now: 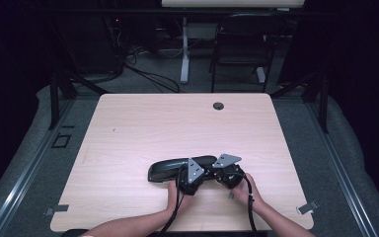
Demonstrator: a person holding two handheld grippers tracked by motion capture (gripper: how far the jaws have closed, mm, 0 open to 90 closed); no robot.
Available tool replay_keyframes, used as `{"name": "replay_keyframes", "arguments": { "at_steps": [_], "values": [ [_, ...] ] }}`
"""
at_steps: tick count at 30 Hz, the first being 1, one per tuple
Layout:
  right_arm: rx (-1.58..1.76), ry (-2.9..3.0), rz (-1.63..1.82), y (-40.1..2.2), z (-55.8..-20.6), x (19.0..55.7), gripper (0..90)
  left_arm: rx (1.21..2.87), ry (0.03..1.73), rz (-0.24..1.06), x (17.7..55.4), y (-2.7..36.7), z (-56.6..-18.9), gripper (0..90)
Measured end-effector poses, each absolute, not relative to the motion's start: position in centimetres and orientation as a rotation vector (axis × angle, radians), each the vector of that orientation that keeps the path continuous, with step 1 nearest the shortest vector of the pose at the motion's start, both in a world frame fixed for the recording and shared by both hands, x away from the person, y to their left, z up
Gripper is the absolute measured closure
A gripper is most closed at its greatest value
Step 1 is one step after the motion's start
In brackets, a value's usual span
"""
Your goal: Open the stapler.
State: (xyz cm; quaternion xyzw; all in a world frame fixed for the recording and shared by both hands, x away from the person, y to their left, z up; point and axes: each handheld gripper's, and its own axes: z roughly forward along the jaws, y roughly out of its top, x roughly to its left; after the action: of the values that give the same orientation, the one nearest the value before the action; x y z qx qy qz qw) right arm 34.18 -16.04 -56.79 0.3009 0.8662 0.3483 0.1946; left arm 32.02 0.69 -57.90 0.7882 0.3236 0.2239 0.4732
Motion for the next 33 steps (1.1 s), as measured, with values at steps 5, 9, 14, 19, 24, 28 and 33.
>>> {"name": "replay_keyframes", "arguments": {
  "at_steps": [5,9,14,19,24,28,33],
  "values": [
    [0.846,2.424,0.983,-16.04,-56.83,34.18,90.0,1.926,0.796,0.546,32.01,0.72,-57.85,90.0],
    [0.848,2.429,0.978,-16.1,-56.79,34.18,90.0,1.927,0.8,0.547,31.94,0.72,-57.83,90.0],
    [0.847,2.426,0.978,-16.06,-56.81,34.16,90.0,1.924,0.8,0.548,31.93,0.73,-57.81,90.0],
    [0.846,2.423,0.98,-16.05,-56.82,34.16,90.0,1.92,0.801,0.55,31.94,0.75,-57.76,90.0],
    [0.842,2.424,0.979,-16.03,-56.84,34.17,90.0,1.926,0.785,0.544,31.96,0.59,-57.86,90.0],
    [0.843,2.424,0.976,-16.02,-56.83,34.14,90.0,1.915,0.791,0.541,32.06,0.36,-57.97,90.0],
    [0.844,2.422,0.975,-16.01,-56.84,34.12,90.0,1.913,0.789,0.53,32.1,0.07,-57.92,90.0]
  ]
}}
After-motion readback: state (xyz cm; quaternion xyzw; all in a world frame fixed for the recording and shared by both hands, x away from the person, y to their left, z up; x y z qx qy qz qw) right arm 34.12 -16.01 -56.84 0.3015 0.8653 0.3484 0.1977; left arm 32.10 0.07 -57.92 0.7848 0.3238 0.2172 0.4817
